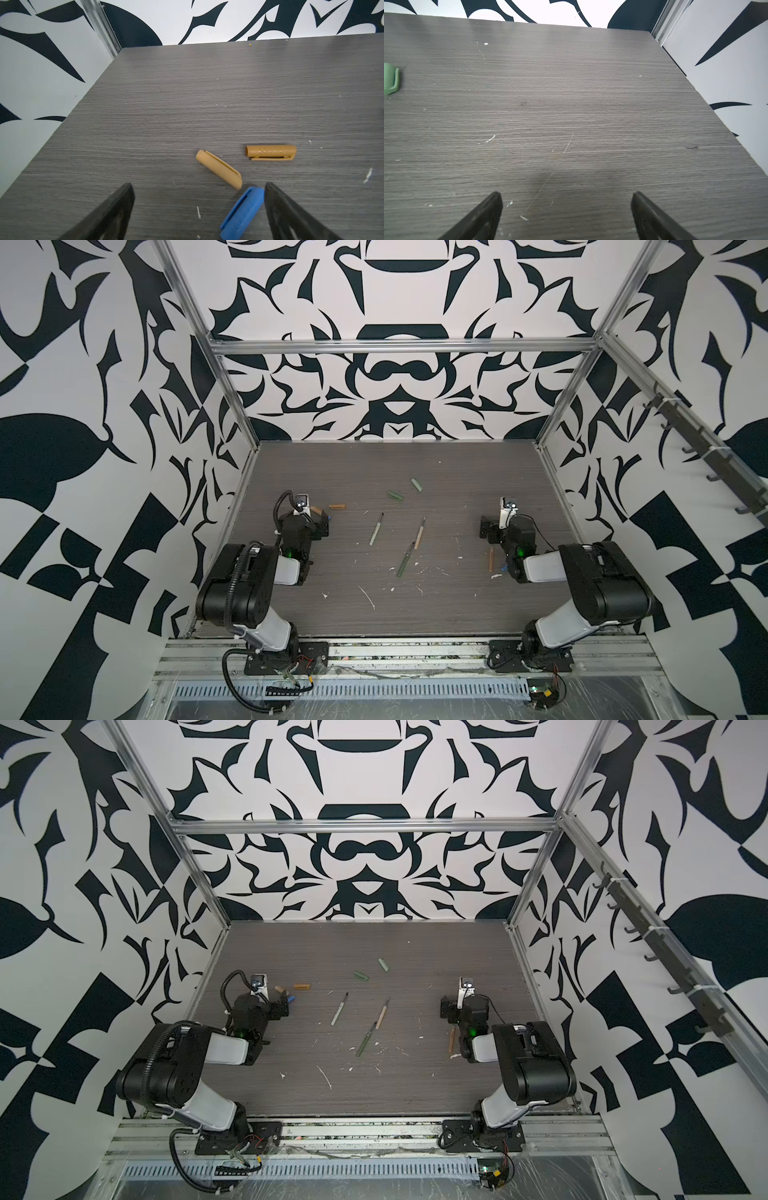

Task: Insert the pens into the pen caps

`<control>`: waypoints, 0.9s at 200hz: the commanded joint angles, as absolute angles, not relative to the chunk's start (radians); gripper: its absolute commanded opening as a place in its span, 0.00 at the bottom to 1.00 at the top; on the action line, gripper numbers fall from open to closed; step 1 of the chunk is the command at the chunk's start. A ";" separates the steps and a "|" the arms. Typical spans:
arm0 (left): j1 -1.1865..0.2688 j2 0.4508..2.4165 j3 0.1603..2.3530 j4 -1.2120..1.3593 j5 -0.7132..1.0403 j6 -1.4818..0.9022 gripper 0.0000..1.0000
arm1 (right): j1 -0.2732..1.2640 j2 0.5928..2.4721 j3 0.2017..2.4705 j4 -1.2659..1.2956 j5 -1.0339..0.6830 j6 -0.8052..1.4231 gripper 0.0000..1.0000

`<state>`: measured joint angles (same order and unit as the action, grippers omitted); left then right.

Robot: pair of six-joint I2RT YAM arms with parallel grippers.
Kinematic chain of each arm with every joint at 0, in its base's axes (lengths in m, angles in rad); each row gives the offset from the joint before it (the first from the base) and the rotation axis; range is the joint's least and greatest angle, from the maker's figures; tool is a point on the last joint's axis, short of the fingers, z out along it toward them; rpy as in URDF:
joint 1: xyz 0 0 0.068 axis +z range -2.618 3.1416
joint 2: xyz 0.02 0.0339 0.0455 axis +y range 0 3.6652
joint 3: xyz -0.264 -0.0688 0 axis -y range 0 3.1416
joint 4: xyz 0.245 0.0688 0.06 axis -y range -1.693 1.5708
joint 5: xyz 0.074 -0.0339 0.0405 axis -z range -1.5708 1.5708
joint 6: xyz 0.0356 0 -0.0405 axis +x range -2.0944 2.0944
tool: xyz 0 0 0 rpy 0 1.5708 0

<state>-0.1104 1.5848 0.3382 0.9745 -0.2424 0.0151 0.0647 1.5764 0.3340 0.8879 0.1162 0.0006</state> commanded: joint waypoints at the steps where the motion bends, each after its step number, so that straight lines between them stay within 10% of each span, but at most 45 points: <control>1: -0.106 1.570 0.351 0.980 -0.235 0.009 0.99 | 0.063 1.555 0.352 0.915 0.114 0.011 1.00; 180: -0.106 1.572 0.351 0.976 -0.200 0.024 1.00 | 0.062 1.554 0.353 0.913 0.092 0.005 1.00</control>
<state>-0.1104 1.5848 0.3382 0.9745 -0.2295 0.0162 0.0647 1.5764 0.3340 0.8871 0.0971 0.0002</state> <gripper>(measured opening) 0.993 0.997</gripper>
